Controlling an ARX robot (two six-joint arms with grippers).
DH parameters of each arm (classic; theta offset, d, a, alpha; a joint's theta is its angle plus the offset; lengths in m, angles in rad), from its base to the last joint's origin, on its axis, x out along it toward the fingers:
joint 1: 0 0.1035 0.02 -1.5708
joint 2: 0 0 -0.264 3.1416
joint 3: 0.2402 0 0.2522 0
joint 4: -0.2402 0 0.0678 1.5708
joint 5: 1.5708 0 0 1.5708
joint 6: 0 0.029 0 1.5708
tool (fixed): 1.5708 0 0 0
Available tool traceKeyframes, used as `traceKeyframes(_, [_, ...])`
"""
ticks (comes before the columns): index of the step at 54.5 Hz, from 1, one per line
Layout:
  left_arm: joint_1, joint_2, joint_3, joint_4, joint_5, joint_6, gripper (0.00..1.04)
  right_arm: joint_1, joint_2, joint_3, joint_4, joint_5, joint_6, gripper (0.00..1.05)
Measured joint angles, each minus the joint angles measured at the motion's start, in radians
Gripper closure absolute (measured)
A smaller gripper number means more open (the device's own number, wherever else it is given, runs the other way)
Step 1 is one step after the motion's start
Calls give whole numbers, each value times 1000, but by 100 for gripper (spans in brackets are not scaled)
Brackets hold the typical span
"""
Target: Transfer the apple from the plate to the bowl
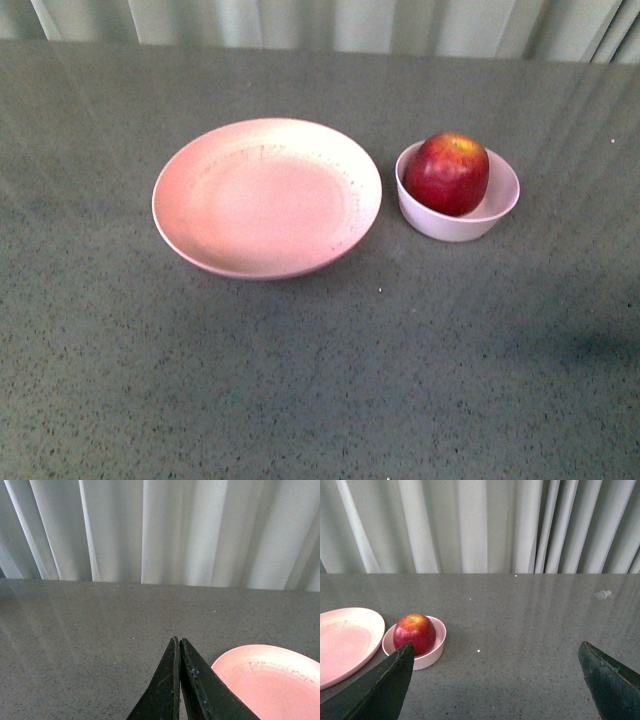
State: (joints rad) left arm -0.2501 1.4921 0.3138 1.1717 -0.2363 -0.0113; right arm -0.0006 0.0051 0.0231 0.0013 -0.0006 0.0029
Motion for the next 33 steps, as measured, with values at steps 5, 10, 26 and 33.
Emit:
traceKeyframes(5, [31,-66,-53,-13,25,0,103,0,0,0,0,0,0,9])
traceKeyframes(10, [62,-140,-106,-39,51,0,103,0,0,0,0,0,0,9])
traceKeyframes(26, [137,-402,-225,-183,127,1,103,0,0,0,0,0,0,9])
traceKeyframes(33, [159,-509,-255,-262,148,1,103,0,0,0,0,0,0,9])
